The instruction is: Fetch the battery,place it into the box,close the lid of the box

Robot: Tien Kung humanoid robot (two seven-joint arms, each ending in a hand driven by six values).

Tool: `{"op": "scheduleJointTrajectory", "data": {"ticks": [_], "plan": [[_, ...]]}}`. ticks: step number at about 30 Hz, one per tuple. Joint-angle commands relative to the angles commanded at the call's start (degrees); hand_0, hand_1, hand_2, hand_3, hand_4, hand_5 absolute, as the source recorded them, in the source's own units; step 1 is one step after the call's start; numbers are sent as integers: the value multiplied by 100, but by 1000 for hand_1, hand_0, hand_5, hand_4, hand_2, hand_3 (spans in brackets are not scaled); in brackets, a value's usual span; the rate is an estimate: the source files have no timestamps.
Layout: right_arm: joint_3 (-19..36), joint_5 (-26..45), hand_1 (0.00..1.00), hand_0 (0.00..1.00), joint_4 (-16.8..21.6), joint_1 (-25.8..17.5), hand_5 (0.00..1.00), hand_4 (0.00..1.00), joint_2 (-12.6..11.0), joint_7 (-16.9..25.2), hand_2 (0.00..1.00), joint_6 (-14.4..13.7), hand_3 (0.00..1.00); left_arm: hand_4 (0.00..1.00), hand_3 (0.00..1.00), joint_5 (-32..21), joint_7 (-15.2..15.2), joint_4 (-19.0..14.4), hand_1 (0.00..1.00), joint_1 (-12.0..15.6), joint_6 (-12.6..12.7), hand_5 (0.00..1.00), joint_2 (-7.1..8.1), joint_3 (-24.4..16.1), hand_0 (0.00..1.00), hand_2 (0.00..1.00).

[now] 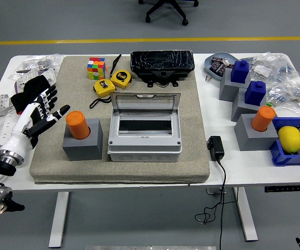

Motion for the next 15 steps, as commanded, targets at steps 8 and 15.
{"op": "scheduleJointTrajectory", "data": {"ticks": [8, 15], "plan": [[17, -27, 858, 896, 0, -8, 998, 998, -2, -17, 816, 1, 848, 998, 998, 177, 90, 70, 998, -52, -95, 96, -25, 71, 998, 998], [-21, -7, 858, 896, 0, -4, 998, 998, -1, -15, 813, 6, 847, 998, 998, 65, 65, 142, 998, -66, -96, 77, -68, 219, 998, 998]]}}
